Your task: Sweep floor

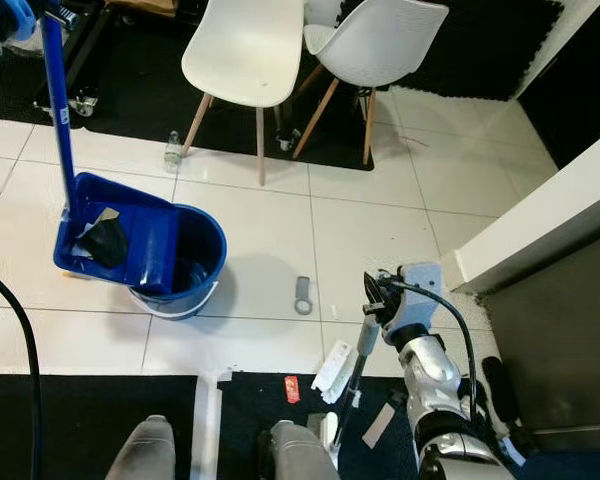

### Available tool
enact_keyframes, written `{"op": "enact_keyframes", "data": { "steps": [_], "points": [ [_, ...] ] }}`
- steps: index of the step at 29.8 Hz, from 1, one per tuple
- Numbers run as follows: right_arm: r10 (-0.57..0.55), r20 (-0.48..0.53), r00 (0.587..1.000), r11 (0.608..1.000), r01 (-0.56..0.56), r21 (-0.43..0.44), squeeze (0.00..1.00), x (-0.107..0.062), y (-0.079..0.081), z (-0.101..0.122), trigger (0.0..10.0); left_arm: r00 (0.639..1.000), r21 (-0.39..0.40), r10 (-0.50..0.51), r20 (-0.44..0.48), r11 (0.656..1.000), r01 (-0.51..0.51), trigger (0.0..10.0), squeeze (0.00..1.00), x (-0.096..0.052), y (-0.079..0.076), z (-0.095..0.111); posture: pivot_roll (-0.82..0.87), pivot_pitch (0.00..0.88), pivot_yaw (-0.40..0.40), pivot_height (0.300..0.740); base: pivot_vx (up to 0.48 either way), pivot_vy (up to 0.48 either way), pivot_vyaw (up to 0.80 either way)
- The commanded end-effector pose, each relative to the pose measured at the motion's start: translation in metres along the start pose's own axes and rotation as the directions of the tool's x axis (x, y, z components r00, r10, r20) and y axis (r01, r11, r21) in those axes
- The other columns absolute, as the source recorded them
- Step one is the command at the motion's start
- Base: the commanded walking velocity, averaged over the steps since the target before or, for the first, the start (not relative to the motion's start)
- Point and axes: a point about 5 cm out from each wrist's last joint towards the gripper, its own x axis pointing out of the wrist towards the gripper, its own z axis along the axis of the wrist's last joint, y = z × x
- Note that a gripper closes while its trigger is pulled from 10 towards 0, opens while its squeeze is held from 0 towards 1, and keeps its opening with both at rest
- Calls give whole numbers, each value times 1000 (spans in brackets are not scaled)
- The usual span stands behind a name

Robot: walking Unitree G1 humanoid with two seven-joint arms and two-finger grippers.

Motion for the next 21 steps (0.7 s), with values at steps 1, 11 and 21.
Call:
{"op": "enact_keyframes", "data": {
  "steps": [1,11,21],
  "points": [
    [-46,-103,994,998,51,42,0,-19,-3,-25,10000,997,35,-75,-20,996,76,10000,0,8,-12,4,173,142,-97,740,0,0,0],
    [-86,-113,990,993,94,66,0,-31,0,-35,10000,983,31,-172,-69,984,175,10000,0,10,-21,0,185,158,-59,740,0,0,0],
    [-125,-105,987,987,134,87,0,-35,0,-38,10000,906,51,-384,-179,916,398,10000,0,10,-46,-15,177,162,-43,740,0,0,0]
  ]
}}
